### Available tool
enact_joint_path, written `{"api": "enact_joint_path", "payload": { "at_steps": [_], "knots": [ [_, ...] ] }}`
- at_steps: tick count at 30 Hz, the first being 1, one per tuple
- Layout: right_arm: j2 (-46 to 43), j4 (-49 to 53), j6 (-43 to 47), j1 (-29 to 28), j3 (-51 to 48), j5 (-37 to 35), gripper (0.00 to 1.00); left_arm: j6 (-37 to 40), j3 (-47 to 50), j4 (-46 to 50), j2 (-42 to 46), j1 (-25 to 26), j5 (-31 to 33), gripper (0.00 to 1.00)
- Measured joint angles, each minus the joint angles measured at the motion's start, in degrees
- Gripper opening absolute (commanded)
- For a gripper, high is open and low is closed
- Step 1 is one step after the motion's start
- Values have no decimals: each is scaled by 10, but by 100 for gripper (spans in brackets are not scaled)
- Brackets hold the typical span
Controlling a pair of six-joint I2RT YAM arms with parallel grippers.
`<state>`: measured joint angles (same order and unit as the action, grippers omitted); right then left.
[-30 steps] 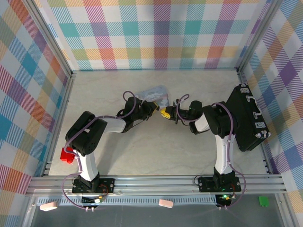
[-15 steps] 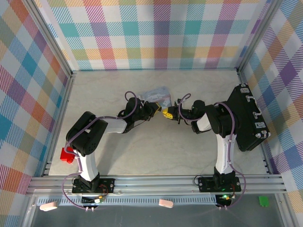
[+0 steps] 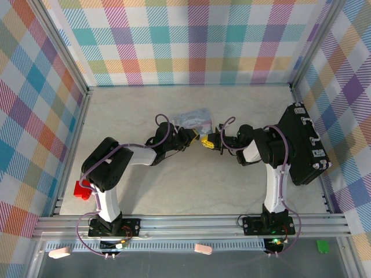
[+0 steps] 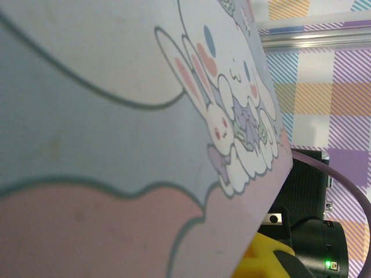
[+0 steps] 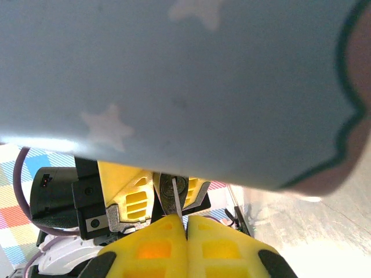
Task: Unlock a padlock with a key
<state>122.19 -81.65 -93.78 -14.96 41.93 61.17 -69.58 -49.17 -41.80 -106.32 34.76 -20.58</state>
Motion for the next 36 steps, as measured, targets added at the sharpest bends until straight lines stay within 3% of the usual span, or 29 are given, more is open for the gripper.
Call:
{"api": "enact_joint_path", "payload": {
  "at_steps": [22, 36],
  "knots": [
    [-46, 121, 75, -4, -25, -62, 0, 1, 39, -23, 8, 0, -6, 0],
    [-53, 127, 70, -21, -25, -140, 0, -25, 49, -46, 8, 8, 7, 0]
  ]
}}
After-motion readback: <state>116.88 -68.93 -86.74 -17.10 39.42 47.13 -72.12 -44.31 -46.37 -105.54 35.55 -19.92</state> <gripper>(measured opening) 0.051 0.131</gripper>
